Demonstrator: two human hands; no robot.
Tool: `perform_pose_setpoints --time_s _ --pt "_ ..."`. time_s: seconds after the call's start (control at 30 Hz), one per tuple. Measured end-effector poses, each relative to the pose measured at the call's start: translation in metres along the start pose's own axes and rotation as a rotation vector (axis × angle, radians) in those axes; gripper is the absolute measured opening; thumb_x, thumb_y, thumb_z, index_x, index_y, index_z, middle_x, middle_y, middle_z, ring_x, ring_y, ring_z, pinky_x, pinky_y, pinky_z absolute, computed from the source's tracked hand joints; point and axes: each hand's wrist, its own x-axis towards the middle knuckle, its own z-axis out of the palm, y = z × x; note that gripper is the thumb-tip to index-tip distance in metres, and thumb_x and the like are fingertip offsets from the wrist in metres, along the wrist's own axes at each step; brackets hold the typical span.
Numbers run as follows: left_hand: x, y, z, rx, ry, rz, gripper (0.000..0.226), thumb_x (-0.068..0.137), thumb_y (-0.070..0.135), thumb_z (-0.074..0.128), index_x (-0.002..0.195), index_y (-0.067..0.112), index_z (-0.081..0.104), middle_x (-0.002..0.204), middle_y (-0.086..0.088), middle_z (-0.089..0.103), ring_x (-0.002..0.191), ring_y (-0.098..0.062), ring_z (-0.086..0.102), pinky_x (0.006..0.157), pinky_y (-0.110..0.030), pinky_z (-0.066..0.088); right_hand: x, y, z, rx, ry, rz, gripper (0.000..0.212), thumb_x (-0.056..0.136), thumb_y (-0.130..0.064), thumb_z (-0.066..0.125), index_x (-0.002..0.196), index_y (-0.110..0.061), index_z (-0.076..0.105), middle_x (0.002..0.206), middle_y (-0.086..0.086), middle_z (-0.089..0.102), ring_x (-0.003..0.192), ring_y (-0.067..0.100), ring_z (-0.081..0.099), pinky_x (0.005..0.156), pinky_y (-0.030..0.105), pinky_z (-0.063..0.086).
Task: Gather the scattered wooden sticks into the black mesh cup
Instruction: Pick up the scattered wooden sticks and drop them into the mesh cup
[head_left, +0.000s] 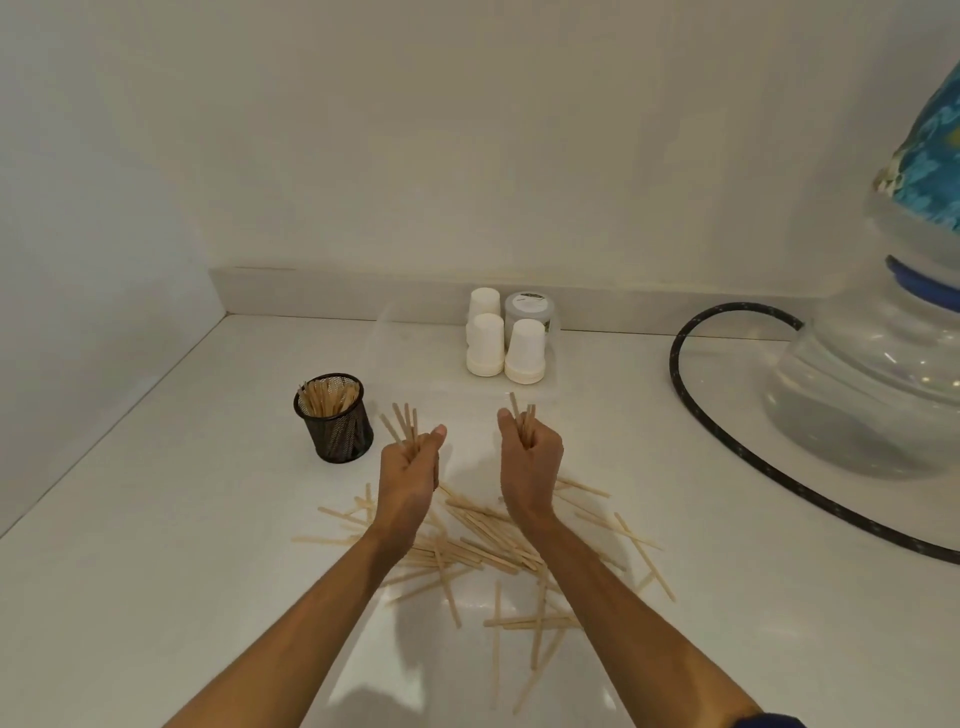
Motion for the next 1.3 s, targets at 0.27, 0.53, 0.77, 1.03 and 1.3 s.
perform_pose_setpoints --time_s 0.27,0.53,0.77,1.03,1.3 --pt "-0.013 -0.023 0.003 0.093 -0.029 0.049 0.046 0.096 0.029 0.059 0.056 0.015 0.039 0.049 0.004 0.026 0.046 -0.01 0.024 0.046 -0.024 0.027 -0.021 0.021 -0.004 -0.044 0.025 0.034 0.053 0.096 -0.019 0.059 0.054 -0.022 0.029 0.049 -0.003 0.024 0.048 0.012 0.022 0.049 0.025 0.029" --pt "-0.013 -0.028 0.003 0.114 -0.024 0.076 0.054 0.086 0.012 0.069 0.049 0.004 0.031 0.047 -0.008 0.028 0.043 -0.015 0.025 0.056 -0.029 0.039 -0.034 0.032 -0.009 -0.052 -0.021 0.063 0.054 0.095 -0.013 0.06 0.055 -0.018 0.025 0.053 0.009 0.022 0.052 0.02 0.021 0.055 0.028 0.031" --pt "-0.017 -0.031 0.003 0.128 -0.017 0.131 0.06 0.096 0.027 0.058 0.051 0.0 0.029 0.047 -0.007 0.027 0.043 -0.014 0.024 0.045 -0.019 0.031 -0.03 0.019 -0.008 -0.021 -0.003 0.029 0.053 0.097 -0.014 0.058 0.054 -0.016 0.027 0.051 0.008 0.026 0.051 0.02 0.024 0.051 0.034 0.026" --pt "-0.013 -0.03 0.006 0.15 -0.045 0.056 0.054 0.093 0.019 0.063 0.048 0.013 0.033 0.042 0.003 0.028 0.039 -0.012 0.028 0.045 -0.025 0.033 -0.038 0.027 -0.009 -0.075 -0.033 -0.038 0.053 0.095 -0.01 0.059 0.054 -0.016 0.028 0.05 -0.001 0.022 0.049 0.012 0.02 0.048 0.027 0.021" --pt "-0.016 -0.033 0.004 0.179 -0.084 0.046 0.056 0.094 0.028 0.06 0.05 0.005 0.036 0.045 -0.004 0.027 0.042 -0.015 0.024 0.044 -0.023 0.03 -0.039 0.037 -0.013 -0.118 -0.064 -0.002 0.057 0.095 -0.016 0.06 0.052 -0.025 0.022 0.048 -0.009 0.018 0.048 0.01 0.018 0.048 0.024 0.021"
